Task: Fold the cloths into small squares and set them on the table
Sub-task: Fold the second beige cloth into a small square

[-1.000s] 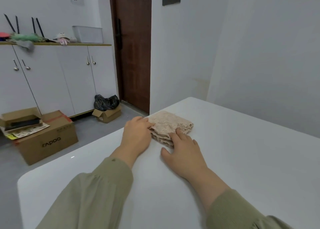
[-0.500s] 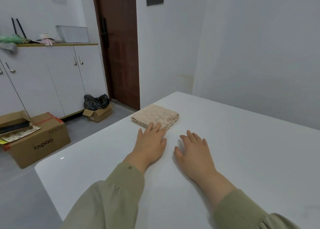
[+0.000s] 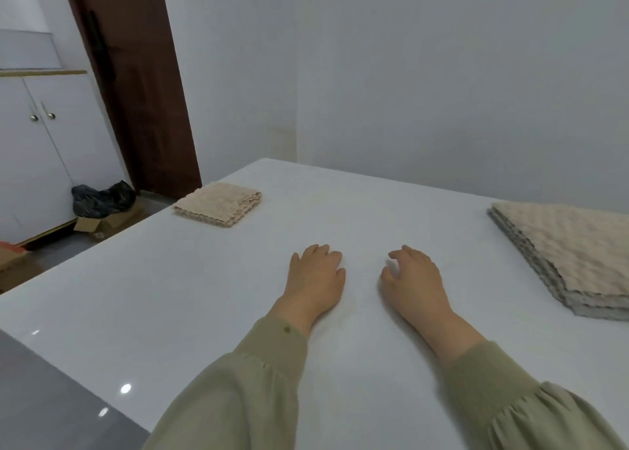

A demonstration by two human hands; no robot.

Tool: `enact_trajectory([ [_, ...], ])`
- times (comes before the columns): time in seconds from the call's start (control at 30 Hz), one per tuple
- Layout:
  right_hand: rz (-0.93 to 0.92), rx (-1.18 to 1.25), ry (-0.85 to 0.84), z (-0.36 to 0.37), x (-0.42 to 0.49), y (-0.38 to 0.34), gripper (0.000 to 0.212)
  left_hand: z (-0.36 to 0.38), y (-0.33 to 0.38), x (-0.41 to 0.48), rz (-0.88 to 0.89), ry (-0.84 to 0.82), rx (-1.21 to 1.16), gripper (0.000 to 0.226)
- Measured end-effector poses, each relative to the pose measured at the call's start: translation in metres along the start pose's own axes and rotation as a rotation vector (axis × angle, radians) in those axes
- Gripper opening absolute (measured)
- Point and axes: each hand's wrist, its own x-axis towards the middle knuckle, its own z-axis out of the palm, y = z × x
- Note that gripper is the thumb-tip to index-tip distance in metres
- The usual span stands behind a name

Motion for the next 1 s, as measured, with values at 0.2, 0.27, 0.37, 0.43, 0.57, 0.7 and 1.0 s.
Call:
enact_trajectory([
  [0.2,-0.021,-0.023,0.067,-0.051,-0.044,0.080,0.033,0.034,0.099,0.002,0.032,-0.008,0.003,0.036],
  [0.27,-0.032,-0.021,0.105,-0.066,-0.054,0.104,0.031,0.045,0.130,0.006,0.005,-0.005,0.022,0.033],
  [0.37,-0.059,0.011,0.207,-0.082,-0.062,0.140,0.026,0.059,0.176,0.009,0.008,-0.012,0.033,0.033],
  [0.43,-0.092,0.003,0.290,-0.091,-0.061,0.160,0.023,0.068,0.200,0.011,0.042,-0.012,0.033,0.034],
  [0.57,-0.082,-0.066,0.406,-0.107,-0.048,0.193,0.031,0.075,0.215,0.025,0.074,0.023,-0.004,0.036],
  [0.7,0.052,-0.104,0.349,-0.114,-0.034,0.222,0.036,0.075,0.212,0.036,0.103,0.009,-0.013,0.043],
  [1.0,0.080,-0.219,0.403,-0.108,-0.022,0.234,0.025,0.079,0.205,0.048,0.124,0.062,-0.055,0.040],
])
